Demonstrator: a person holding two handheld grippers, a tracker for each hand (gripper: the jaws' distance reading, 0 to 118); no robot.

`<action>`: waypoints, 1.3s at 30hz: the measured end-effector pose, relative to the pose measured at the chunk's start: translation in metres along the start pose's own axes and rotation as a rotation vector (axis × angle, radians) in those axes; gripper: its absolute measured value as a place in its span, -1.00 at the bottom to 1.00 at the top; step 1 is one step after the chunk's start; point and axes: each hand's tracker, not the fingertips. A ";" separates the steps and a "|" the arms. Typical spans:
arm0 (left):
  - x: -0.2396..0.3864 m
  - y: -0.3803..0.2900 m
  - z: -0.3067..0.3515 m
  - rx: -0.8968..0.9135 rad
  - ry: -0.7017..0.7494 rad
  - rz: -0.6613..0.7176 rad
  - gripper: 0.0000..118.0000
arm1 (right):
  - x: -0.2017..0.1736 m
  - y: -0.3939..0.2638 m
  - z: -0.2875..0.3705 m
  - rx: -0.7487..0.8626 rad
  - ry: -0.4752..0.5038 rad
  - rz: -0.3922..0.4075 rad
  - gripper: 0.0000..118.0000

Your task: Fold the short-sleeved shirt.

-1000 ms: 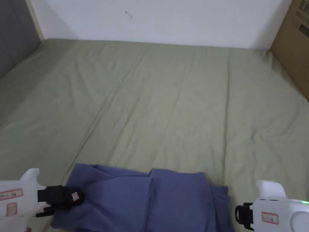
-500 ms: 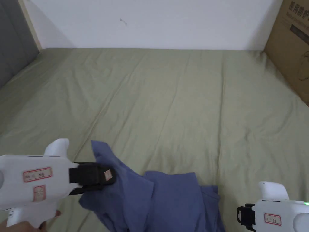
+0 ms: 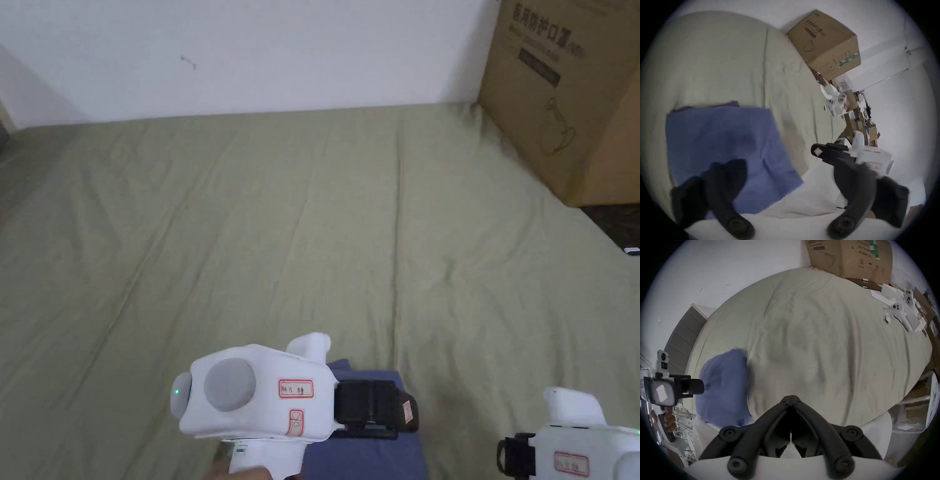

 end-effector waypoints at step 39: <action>-0.022 -0.028 0.009 0.033 -0.040 0.043 -0.94 | -0.027 0.006 0.012 0.029 0.029 0.066 -1.00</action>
